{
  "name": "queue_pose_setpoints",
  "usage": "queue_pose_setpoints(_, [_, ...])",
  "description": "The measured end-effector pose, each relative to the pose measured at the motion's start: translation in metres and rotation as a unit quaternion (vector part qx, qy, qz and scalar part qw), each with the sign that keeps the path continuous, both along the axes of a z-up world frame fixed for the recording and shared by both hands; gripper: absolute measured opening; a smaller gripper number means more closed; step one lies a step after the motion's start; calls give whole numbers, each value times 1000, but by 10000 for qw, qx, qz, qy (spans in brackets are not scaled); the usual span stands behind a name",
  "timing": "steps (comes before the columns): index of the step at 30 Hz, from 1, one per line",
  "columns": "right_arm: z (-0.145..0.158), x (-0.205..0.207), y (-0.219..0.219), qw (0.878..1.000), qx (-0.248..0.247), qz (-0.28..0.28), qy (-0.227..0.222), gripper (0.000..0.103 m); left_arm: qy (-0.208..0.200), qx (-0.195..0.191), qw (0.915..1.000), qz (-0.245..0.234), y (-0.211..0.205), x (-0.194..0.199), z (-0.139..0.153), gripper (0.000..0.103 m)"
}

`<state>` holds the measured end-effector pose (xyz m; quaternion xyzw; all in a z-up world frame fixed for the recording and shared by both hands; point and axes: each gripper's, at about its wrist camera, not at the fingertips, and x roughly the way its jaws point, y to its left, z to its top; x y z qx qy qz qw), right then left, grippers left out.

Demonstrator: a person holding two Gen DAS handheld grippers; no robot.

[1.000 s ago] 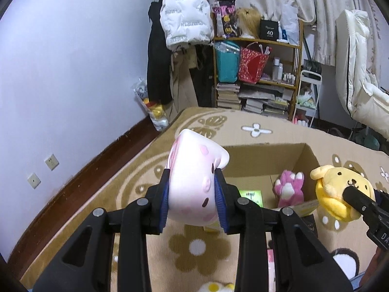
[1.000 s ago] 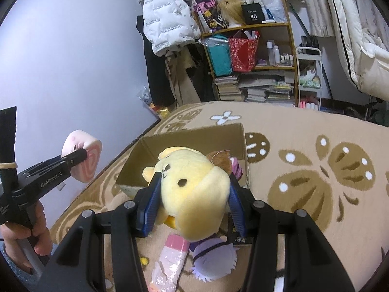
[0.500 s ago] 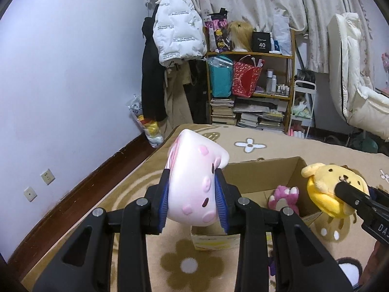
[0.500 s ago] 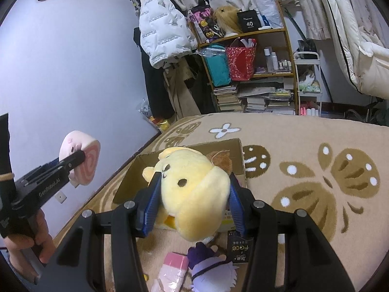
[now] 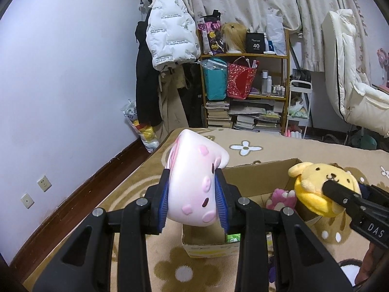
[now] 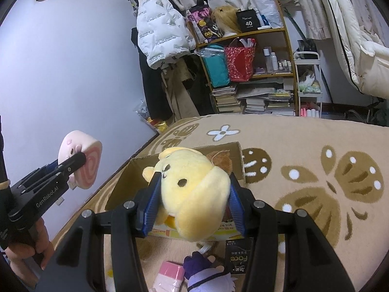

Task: Organize soft objects

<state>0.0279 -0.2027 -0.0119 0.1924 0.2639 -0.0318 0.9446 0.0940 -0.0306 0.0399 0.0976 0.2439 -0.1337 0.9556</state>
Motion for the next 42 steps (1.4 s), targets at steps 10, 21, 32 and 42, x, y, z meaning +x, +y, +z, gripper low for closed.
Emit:
queue_pose_setpoints(10, [-9, 23, 1, 9997, -78, 162, 147, 54, 122, 61, 9999, -40, -6, 10, -11, 33])
queue_pose_setpoints(21, [-30, 38, -6, 9992, 56, 93, 373, 55, 578, -152, 9981, -131, -6, 27, -29, 34])
queue_pose_setpoints(32, [-47, 53, 3, 9979, -160, 243, 586, 56, 1191, -406, 9918, -241, -5, 40, -57, 35])
queue_pose_setpoints(42, [-54, 57, 5, 9972, -205, 263, 675, 62, 1114, -86, 9937, 57, -5, 42, -62, 57])
